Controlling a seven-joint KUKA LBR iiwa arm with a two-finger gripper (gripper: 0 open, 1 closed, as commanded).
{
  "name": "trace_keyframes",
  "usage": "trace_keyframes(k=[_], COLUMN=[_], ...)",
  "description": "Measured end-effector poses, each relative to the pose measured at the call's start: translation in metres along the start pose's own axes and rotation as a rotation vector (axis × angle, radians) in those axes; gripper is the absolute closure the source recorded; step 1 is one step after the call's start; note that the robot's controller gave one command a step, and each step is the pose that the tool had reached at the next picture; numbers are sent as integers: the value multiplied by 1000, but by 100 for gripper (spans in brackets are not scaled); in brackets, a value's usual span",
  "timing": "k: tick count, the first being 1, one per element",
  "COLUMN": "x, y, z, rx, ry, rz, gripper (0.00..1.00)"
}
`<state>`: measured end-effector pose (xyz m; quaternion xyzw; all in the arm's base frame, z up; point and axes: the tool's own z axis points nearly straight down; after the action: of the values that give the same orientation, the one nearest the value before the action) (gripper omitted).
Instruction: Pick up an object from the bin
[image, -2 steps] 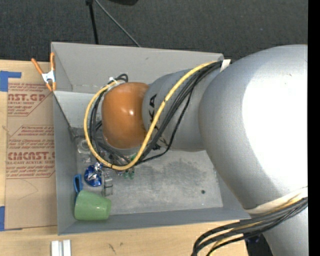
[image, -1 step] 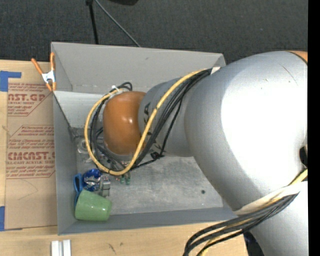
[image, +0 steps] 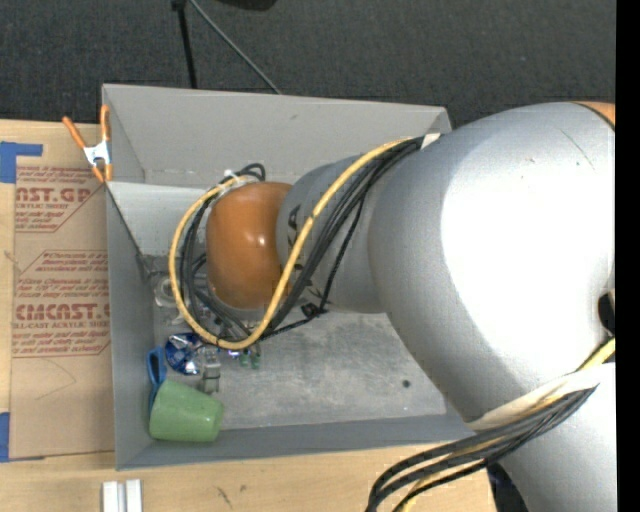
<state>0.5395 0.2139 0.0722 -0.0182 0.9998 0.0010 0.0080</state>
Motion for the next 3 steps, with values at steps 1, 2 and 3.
trace_keyframes(k=[1, 2, 3], x=[0, 0, -1], y=[0, 0, 1], z=[0, -4, -36], rx=[0, 2, 0], ry=[0, 14, 13], rz=[0, -1, -1], gripper=[100, 100, 100])
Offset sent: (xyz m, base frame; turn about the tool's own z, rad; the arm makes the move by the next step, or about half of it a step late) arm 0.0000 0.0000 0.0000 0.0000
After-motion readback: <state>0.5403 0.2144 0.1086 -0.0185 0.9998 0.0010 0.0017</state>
